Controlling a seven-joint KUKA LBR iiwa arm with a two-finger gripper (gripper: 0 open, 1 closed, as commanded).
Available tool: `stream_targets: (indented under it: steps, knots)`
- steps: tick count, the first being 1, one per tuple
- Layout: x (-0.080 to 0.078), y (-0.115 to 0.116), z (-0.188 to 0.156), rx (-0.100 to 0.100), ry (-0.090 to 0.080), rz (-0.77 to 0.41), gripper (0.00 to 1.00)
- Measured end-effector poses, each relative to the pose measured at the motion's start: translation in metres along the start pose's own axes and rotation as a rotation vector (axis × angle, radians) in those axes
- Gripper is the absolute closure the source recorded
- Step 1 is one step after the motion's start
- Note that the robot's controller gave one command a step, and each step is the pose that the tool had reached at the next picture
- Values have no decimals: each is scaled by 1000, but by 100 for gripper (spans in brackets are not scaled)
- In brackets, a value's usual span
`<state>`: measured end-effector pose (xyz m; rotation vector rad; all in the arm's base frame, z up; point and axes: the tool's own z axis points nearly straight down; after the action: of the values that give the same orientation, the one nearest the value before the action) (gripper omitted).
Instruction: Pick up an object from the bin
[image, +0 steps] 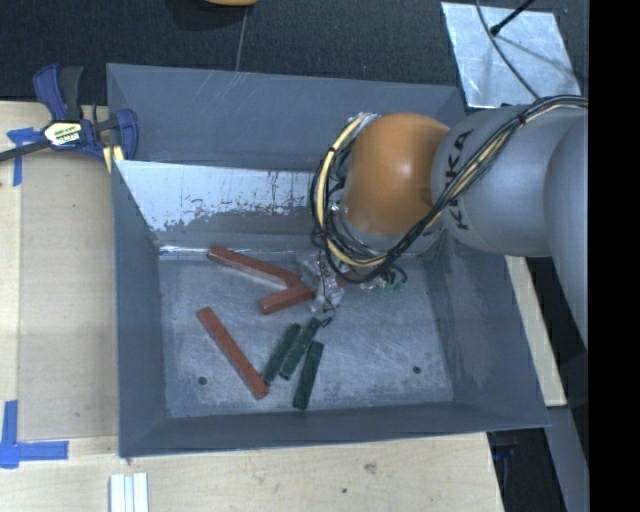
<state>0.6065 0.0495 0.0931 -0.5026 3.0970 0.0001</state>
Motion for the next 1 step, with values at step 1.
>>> stream_targets:
  steps: [1]
  knots:
    - [0,0,-10,0,2,0,100]
